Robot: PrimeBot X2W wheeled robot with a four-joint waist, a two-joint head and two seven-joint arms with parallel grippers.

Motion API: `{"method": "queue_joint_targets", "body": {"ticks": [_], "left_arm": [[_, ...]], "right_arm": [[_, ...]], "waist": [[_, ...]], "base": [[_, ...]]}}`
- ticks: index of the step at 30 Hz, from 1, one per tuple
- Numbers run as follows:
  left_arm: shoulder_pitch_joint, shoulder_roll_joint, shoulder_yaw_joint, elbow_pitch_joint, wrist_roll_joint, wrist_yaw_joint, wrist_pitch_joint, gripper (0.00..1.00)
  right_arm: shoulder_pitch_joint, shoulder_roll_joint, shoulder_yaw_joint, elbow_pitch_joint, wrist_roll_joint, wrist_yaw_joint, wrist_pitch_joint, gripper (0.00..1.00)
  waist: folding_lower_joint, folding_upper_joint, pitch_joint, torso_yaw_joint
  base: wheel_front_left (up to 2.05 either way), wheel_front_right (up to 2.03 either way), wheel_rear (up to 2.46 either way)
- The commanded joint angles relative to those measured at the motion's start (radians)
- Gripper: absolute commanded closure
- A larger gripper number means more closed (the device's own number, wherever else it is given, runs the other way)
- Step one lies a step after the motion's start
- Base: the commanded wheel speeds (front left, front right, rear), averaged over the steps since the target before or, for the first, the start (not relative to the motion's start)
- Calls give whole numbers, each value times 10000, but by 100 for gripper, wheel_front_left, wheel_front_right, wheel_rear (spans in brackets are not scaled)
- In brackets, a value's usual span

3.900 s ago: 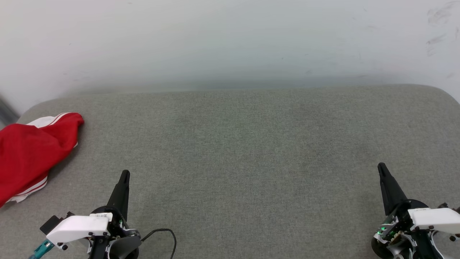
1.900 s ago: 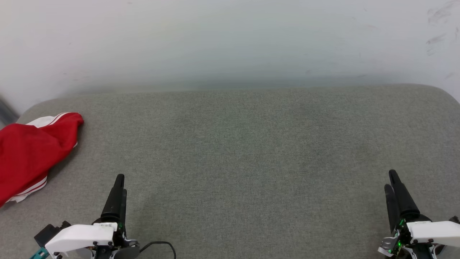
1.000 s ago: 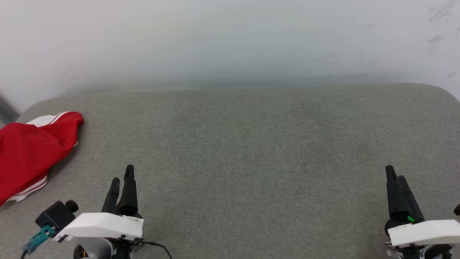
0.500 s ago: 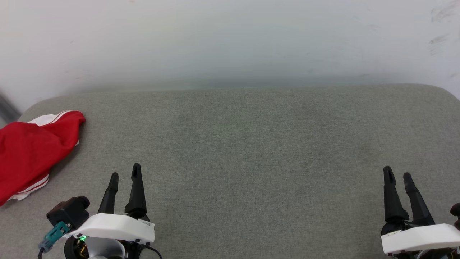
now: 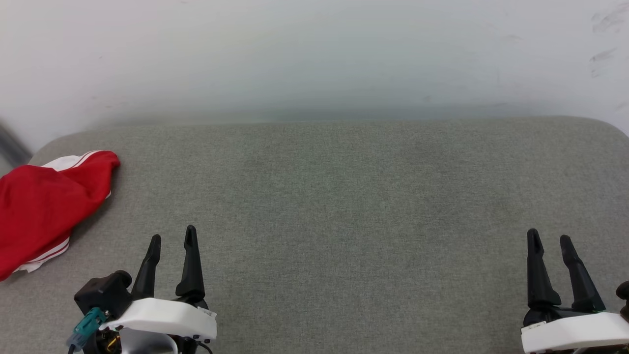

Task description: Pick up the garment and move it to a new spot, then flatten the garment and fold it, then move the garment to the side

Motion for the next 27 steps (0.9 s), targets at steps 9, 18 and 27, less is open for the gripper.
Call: {"method": "queue_joint_targets", "body": {"ticks": [9, 18, 27], "left_arm": [[95, -2, -66, -243, 1033, -233, -296, 0], [224, -62, -76, -292, 1844, -414, -502, 0], [295, -146, -18, -235, 2527, -526, -693, 0]], "right_arm": [[188, -18, -19, -352, -864, 0, -296, 0], [351, -17, 19, -592, -1547, 0, -494, 0], [476, -17, 93, -756, -2010, 0, -673, 0]], "waist": [[0, 0, -18, 46], [0, 0, -34, 75], [0, 0, -43, 135]], "base": [[0, 0, 0], [0, 0, 0], [0, 0, 0]]}}
